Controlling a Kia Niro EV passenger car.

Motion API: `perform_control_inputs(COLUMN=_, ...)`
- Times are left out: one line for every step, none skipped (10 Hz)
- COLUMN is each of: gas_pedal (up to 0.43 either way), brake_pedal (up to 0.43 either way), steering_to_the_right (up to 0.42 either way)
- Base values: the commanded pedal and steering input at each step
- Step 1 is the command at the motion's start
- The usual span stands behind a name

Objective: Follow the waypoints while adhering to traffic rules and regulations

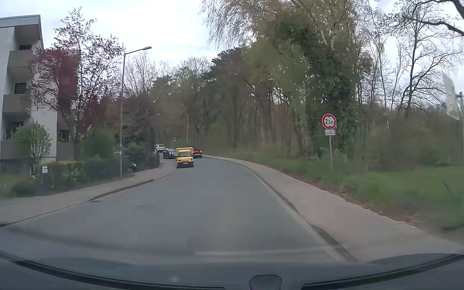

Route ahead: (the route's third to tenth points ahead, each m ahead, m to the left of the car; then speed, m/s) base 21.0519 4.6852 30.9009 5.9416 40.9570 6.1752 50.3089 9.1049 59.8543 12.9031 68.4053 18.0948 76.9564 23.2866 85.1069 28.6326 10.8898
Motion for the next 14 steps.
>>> perform_control_inputs(gas_pedal=0.118, brake_pedal=0.000, steering_to_the_right=-0.003)
perform_control_inputs(gas_pedal=0.118, brake_pedal=0.000, steering_to_the_right=-0.005)
perform_control_inputs(gas_pedal=0.118, brake_pedal=0.000, steering_to_the_right=-0.006)
perform_control_inputs(gas_pedal=0.118, brake_pedal=0.000, steering_to_the_right=-0.006)
perform_control_inputs(gas_pedal=0.118, brake_pedal=0.000, steering_to_the_right=-0.006)
perform_control_inputs(gas_pedal=0.118, brake_pedal=0.000, steering_to_the_right=-0.006)
perform_control_inputs(gas_pedal=0.118, brake_pedal=0.000, steering_to_the_right=-0.006)
perform_control_inputs(gas_pedal=0.118, brake_pedal=0.000, steering_to_the_right=-0.006)
perform_control_inputs(gas_pedal=0.118, brake_pedal=0.000, steering_to_the_right=-0.006)
perform_control_inputs(gas_pedal=0.118, brake_pedal=0.000, steering_to_the_right=-0.007)
perform_control_inputs(gas_pedal=0.118, brake_pedal=0.000, steering_to_the_right=-0.008)
perform_control_inputs(gas_pedal=0.118, brake_pedal=0.000, steering_to_the_right=-0.010)
perform_control_inputs(gas_pedal=0.118, brake_pedal=0.000, steering_to_the_right=-0.011)
perform_control_inputs(gas_pedal=0.150, brake_pedal=0.000, steering_to_the_right=-0.012)
